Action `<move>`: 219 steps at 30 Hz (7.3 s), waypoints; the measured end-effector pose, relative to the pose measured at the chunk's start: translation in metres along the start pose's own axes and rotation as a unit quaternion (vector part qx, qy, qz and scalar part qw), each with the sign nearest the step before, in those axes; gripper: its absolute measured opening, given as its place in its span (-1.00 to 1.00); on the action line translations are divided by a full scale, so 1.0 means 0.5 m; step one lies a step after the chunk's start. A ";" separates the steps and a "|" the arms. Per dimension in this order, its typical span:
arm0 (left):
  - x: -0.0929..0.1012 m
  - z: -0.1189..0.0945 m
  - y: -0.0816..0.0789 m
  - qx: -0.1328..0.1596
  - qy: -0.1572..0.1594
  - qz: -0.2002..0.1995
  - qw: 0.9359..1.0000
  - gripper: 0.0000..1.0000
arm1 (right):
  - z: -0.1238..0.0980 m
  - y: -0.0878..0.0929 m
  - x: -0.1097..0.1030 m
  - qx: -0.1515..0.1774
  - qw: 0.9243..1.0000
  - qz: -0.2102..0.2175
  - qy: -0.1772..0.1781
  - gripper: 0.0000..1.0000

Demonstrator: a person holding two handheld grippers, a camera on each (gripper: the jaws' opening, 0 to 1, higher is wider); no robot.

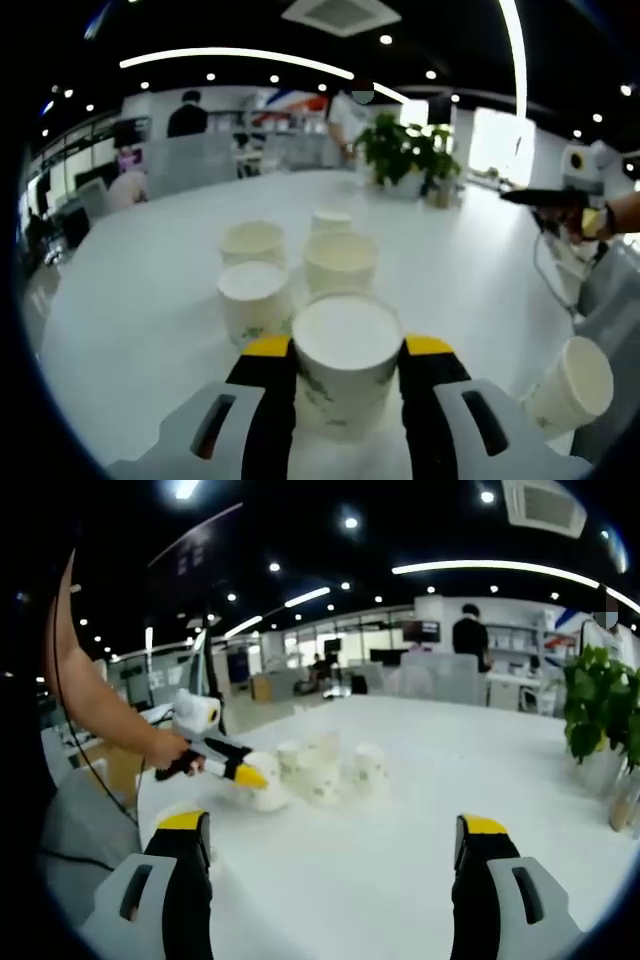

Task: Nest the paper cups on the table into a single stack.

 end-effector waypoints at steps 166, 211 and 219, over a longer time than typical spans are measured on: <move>0.347 -0.256 -0.455 0.186 0.266 0.116 0.939 -0.26 | -0.093 -0.339 -0.211 0.111 0.965 -0.041 -0.234 0.11; 0.356 -0.275 -0.375 0.136 0.283 0.109 0.943 -0.29 | -0.120 -0.387 -0.295 0.068 0.917 0.063 -0.387 -0.97; 0.348 -0.274 -0.377 0.141 0.275 0.103 0.945 -0.14 | -0.118 -0.391 -0.294 0.072 0.918 0.061 -0.385 -1.00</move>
Point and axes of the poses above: the point that each gripper's makers call its tool centre point, and the gripper's own axes: z roughly forward along the fingers, x roughly to its right, y roughly out of its underside, the point moved 4 cm from there along -z, roughly backward along the fingers, and after that the axes turned 8 degrees about y, right-handed, at the moved point
